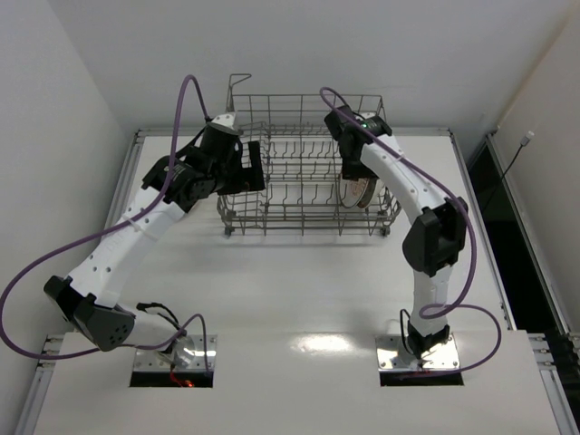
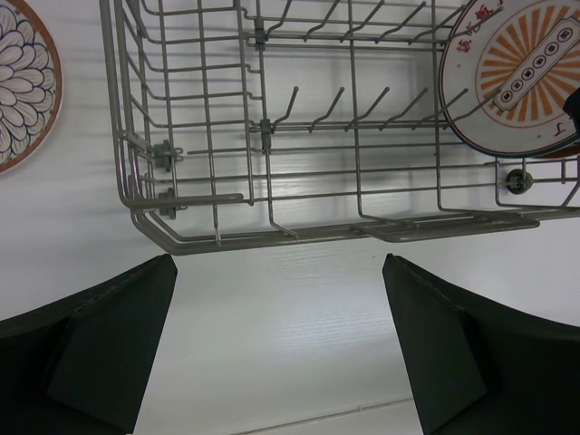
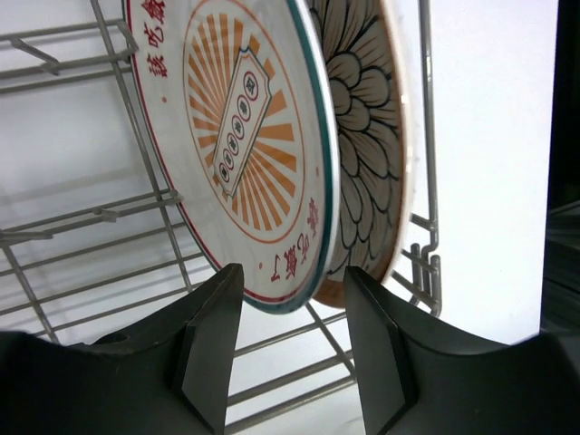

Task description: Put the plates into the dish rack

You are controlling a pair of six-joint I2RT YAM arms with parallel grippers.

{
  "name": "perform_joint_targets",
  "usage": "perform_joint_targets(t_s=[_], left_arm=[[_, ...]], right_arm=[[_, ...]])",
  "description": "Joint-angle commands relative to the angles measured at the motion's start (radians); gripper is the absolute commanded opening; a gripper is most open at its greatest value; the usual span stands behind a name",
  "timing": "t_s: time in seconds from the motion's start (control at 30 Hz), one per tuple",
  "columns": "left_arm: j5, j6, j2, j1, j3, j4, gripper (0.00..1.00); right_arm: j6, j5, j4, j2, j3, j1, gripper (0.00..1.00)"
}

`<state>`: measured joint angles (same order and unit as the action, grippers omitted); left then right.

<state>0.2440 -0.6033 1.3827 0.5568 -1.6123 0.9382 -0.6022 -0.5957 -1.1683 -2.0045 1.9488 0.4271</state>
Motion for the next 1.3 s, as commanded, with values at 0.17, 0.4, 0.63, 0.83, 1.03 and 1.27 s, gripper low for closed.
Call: perform_joint_targets(t_s=[0.17, 0.4, 0.63, 0.83, 1.03, 1.27], left_arm=[[0.000, 0.005, -0.045, 0.009, 0.008, -0.019, 1.00], [0.011, -0.004, -0.054, 0.009, 0.028, -0.019, 1.00], [0.063, -0.004, -0.065, 0.009, 0.049, -0.019, 1.00], [0.077, -0.079, -0.065, -0.079, 0.040, -0.019, 1.00], [0.042, -0.212, -0.106, -0.269, 0.034, -0.099, 1.00], [-0.156, -0.377, -0.194, -0.572, 0.257, -0.271, 1.00]], right_arm=[[0.005, -0.036, -0.077, 0.033, 0.125, -0.002, 0.47], [0.005, -0.001, -0.108, 0.062, 0.237, -0.002, 0.47], [0.070, 0.158, 0.024, 0.170, 0.216, 0.018, 0.50], [0.142, 0.358, 0.232, 0.303, 0.056, 0.027, 0.54], [0.192, 0.488, 0.279, 0.340, 0.001, 0.027, 0.55], [0.235, 0.609, 0.355, 0.401, -0.116, 0.018, 0.56]])
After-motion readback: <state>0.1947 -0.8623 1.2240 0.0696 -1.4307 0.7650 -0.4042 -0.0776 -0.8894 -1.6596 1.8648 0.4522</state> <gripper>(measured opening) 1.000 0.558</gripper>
